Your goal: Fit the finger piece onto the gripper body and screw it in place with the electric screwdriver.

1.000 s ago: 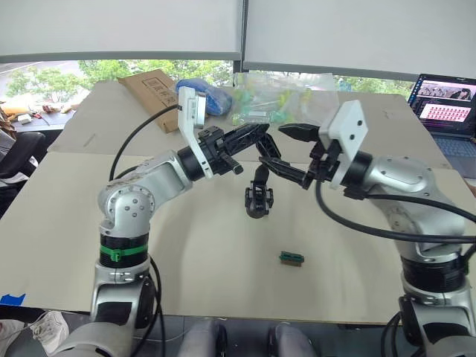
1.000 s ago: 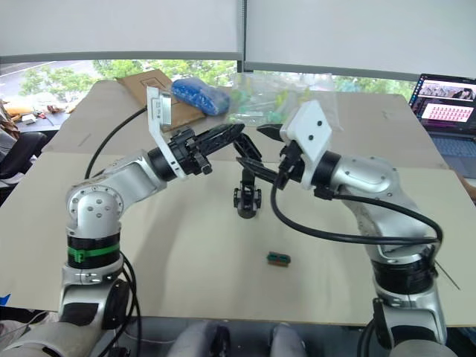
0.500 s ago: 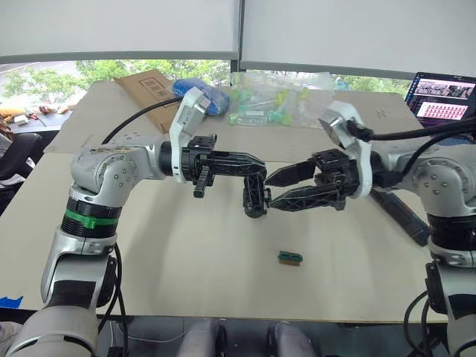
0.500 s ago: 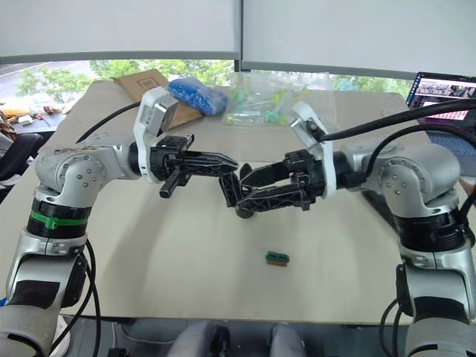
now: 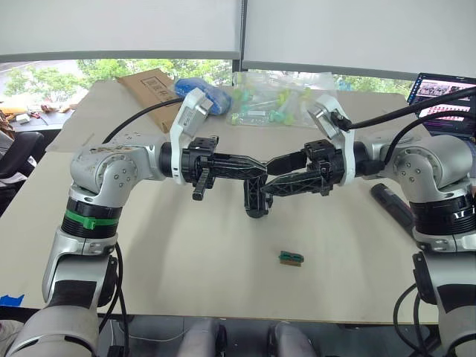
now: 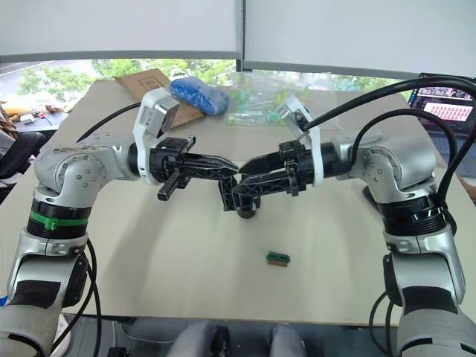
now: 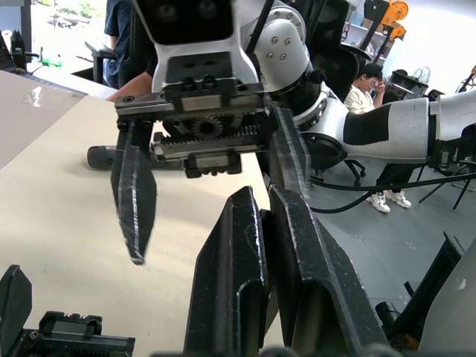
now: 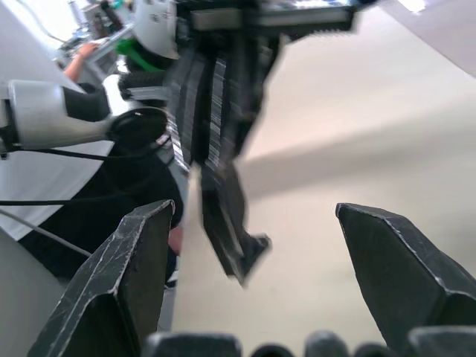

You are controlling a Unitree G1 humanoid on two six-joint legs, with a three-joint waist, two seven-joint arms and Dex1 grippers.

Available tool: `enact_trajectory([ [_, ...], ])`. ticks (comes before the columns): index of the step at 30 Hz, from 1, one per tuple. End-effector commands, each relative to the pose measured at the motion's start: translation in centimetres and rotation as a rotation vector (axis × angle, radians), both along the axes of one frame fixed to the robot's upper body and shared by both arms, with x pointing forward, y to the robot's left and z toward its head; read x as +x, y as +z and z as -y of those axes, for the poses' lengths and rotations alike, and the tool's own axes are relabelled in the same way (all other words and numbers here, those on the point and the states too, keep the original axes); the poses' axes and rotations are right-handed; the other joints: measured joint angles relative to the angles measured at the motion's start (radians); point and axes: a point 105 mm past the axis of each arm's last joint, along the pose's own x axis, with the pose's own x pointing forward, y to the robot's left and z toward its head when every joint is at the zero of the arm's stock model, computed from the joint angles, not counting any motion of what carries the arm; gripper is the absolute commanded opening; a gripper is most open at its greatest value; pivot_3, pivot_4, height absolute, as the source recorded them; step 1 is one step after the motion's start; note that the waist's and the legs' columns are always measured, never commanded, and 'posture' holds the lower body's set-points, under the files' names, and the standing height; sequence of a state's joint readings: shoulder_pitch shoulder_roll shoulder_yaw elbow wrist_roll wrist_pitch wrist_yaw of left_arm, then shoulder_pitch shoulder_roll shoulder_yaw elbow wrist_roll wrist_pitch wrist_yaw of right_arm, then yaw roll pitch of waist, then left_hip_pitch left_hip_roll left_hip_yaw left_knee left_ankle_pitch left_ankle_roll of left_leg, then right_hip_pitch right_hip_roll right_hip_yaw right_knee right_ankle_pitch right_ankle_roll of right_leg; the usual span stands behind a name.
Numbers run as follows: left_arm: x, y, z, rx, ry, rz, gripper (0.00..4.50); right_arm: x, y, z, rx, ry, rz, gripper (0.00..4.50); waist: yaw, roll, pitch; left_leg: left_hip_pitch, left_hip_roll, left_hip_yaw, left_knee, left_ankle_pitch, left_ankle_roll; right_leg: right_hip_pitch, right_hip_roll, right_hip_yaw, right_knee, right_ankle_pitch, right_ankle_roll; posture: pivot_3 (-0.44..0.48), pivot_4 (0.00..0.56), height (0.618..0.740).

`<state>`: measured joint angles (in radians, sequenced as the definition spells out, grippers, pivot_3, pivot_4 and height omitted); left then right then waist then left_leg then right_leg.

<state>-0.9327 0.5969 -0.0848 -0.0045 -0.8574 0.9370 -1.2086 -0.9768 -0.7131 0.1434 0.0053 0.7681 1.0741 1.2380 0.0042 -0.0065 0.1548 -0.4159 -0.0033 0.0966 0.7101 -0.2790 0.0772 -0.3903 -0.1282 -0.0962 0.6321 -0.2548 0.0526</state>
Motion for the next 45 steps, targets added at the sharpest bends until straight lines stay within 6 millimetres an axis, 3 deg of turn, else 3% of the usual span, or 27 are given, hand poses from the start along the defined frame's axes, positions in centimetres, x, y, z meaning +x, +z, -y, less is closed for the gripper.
enact_trajectory([
  [1,-0.4,1.6,0.1,-0.042,-0.009,0.048,0.00,-0.8,1.5,-0.7,0.045,0.041,0.061,3.87,-0.002,0.000,0.000,0.000,0.000,0.000,0.000,0.000,0.000,0.000,0.000,0.000,0.000,0.000,0.000,0.000,0.150,0.740],
  [5,0.0,1.8,0.3,-0.074,0.017,0.027,0.00,-0.6,1.5,-1.6,0.102,0.013,0.071,3.87,-0.002,0.000,0.000,0.000,0.000,0.000,0.000,0.000,0.000,0.000,0.000,0.000,0.000,0.000,0.000,0.000,0.150,0.740],
  [8,0.1,1.9,0.2,-0.086,0.033,0.017,0.00,0.0,2.0,-1.6,0.164,-0.040,0.068,3.06,-0.001,0.000,0.000,0.000,0.000,0.000,0.000,0.000,0.000,0.000,0.000,0.000,0.000,0.000,0.000,0.000,0.150,0.740],
  [13,0.4,1.9,0.0,-0.100,0.058,-0.005,0.00,-0.5,1.9,-1.5,0.163,-0.024,0.097,1.35,0.000,0.000,0.000,0.000,0.000,-0.001,0.000,0.000,0.000,0.000,0.000,-0.001,0.000,0.000,0.000,0.000,0.150,0.740],
  [18,0.5,2.0,-0.2,-0.106,0.066,-0.011,0.00,-1.6,1.5,-1.4,0.139,0.029,0.126,1.35,-0.002,0.000,0.000,0.000,0.000,0.000,0.000,0.000,0.000,0.000,0.000,0.000,0.000,0.000,0.000,0.000,0.150,0.740],
  [28,0.5,2.2,-0.1,-0.126,0.070,-0.025,0.00,-0.8,1.6,-1.6,0.140,-0.012,0.143,1.35,-0.003,0.000,0.000,0.000,0.000,0.000,0.000,0.000,0.000,0.000,0.000,0.000,0.000,0.000,0.000,0.000,0.150,0.740],
  [32,0.5,1.7,0.0,-0.100,0.071,-0.007,0.00,-0.7,1.9,-1.6,0.149,-0.014,0.139,0.34,-0.003,0.000,0.000,0.000,0.000,0.000,0.000,0.000,0.000,0.000,0.000,0.000,0.000,0.000,0.000,0.000,0.150,0.740],
  [38,0.4,1.0,0.2,-0.048,0.062,-0.019,0.00,-1.0,1.9,-1.7,0.153,0.005,0.148,0.34,-0.003,0.000,0.000,0.000,0.000,0.000,0.000,0.000,0.000,0.000,0.000,0.000,0.000,0.000,0.000,0.000,0.150,0.740],
  [41,0.1,0.4,-0.4,-0.008,0.038,-0.012,1.16,-0.9,1.4,-1.7,0.132,0.002,0.194,0.34,-0.004,0.000,0.000,0.000,0.000,0.000,0.000,0.000,0.000,0.000,0.000,0.000,0.000,0.000,0.000,0.000,0.150,0.740],
  [45,0.3,-1.5,-2.4,0.108,0.021,0.046,3.09,-0.7,0.6,-1.4,0.097,0.002,0.273,0.34,-0.010,0.000,0.000,0.000,0.000,0.000,0.000,0.000,0.000,0.000,0.000,0.000,0.000,0.000,0.000,0.000,0.150,0.740],
])
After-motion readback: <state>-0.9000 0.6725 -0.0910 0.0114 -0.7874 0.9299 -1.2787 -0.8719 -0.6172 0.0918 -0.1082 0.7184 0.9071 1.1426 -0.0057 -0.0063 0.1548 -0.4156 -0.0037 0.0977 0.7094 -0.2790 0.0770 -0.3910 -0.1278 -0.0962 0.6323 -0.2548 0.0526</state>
